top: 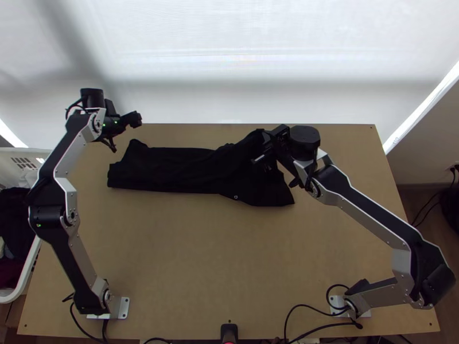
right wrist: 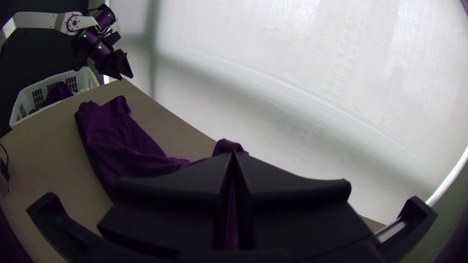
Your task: Fold the t-shirt
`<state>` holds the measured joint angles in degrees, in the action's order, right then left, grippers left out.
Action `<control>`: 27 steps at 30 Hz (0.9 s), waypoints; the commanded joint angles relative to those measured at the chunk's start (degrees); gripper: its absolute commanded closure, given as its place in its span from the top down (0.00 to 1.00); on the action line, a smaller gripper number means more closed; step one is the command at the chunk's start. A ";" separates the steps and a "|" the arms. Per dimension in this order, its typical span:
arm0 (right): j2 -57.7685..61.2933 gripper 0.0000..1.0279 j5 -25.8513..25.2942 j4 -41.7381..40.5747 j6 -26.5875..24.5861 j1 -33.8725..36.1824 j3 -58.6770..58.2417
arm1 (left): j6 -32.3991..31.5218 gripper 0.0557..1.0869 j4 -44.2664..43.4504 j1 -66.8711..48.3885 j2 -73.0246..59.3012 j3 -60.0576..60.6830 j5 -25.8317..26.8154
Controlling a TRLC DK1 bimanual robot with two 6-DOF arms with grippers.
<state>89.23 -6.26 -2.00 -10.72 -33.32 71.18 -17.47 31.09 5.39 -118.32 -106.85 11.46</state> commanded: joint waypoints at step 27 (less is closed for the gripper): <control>-0.02 0.03 -0.86 0.07 2.63 -1.13 -1.22 | 28.46 0.62 25.51 15.53 -10.26 -4.95 22.46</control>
<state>89.43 -6.66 -1.74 -9.17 -34.11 71.18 7.68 54.78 20.43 -126.91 -109.89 32.29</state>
